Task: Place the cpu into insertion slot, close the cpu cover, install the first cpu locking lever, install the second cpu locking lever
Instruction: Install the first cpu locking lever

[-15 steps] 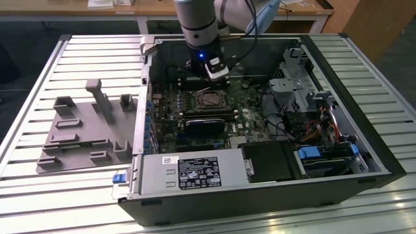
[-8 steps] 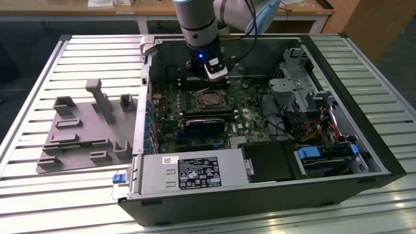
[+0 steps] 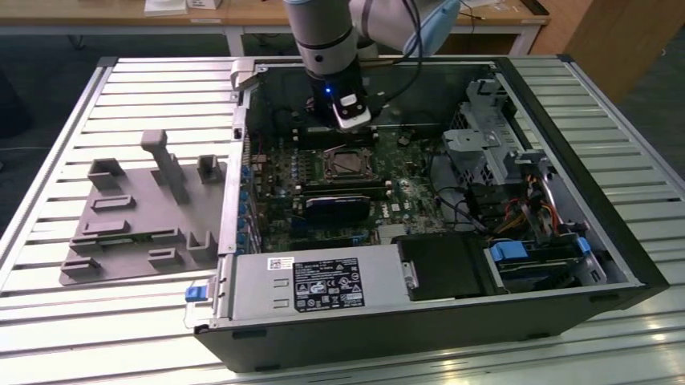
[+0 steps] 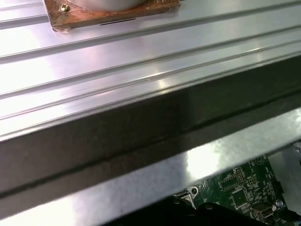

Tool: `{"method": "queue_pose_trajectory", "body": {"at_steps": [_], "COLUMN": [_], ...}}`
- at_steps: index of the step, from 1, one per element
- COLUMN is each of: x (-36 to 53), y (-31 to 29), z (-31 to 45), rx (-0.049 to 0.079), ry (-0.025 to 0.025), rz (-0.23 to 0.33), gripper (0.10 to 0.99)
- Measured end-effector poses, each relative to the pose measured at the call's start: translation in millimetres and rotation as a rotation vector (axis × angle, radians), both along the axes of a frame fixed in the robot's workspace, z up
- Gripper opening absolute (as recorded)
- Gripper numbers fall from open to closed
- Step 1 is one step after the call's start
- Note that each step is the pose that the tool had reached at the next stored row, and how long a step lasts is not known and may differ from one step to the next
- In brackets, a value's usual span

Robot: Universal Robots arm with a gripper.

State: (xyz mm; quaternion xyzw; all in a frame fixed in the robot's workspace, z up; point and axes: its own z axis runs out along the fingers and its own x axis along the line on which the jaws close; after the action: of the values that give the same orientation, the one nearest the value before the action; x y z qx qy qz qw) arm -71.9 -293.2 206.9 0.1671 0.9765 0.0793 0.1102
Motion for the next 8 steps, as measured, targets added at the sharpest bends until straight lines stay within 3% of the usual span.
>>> {"method": "queue_pose_trajectory", "body": {"at_steps": [8], "x": [-1.9], "y": [0.8], "z": [-2.2], "rx": [-0.002], "ry": [0.0001], "rz": [-0.063], "gripper": [0.102]}}
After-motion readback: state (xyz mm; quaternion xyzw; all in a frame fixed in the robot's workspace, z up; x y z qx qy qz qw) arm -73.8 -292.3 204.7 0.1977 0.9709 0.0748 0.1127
